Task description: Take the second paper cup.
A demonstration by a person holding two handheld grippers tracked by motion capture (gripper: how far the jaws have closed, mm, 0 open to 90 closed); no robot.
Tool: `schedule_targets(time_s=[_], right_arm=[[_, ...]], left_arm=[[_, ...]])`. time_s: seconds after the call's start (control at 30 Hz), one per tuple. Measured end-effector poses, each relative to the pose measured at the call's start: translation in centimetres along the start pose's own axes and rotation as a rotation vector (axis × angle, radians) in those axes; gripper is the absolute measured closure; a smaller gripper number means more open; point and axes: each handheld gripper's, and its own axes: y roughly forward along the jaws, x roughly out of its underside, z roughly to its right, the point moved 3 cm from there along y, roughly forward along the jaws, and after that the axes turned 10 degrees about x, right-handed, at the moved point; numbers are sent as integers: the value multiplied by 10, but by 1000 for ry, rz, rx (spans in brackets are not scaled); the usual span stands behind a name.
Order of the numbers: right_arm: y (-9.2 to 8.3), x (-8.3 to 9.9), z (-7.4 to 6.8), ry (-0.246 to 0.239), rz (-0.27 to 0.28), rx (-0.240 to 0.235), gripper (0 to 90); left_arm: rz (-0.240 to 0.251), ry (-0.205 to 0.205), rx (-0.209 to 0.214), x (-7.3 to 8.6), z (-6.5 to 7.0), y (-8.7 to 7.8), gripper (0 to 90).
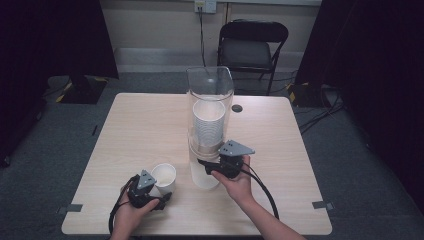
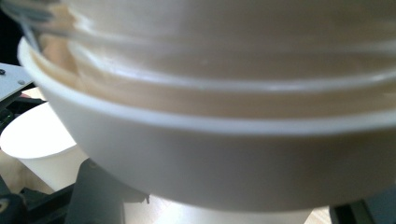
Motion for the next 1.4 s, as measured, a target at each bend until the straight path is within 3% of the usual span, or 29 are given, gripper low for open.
schedule_targets(time_s=[0.17, 0.47, 0.6, 0.77, 0.9, 1.07, 1.2, 1.27, 1.33, 1.4], right_arm=[[0, 1, 1, -39, -7, 2, 361], [0, 1, 1, -30, -4, 5, 359], [0, -3, 2, -28, -26, 0, 348], [1, -6, -2, 1, -28, -7, 238], [1, -10, 0, 28, -10, 13, 311], [2, -8, 4, 41, -7, -32, 340], [1, -2, 3, -25, 19, -2, 349], [2, 2, 3, -36, 16, -5, 351], [4, 8, 4, -60, -41, -6, 368], [10, 34, 6, -67, -162, -10, 370]], left_arm=[[0, 0, 0, 0, 0, 0, 120], [0, 0, 0, 0, 0, 0, 120], [0, -1, 0, 0, 0, 0, 120], [0, -1, 1, 0, 0, 0, 120], [-1, 0, 0, 0, 0, 0, 120], [0, -1, 1, 0, 0, 0, 119], [0, 0, 0, 0, 0, 0, 118], [0, -1, 1, 0, 0, 0, 118], [-2, 0, 1, 0, 0, 0, 118], [-1, -1, 1, 0, 0, 0, 118]])
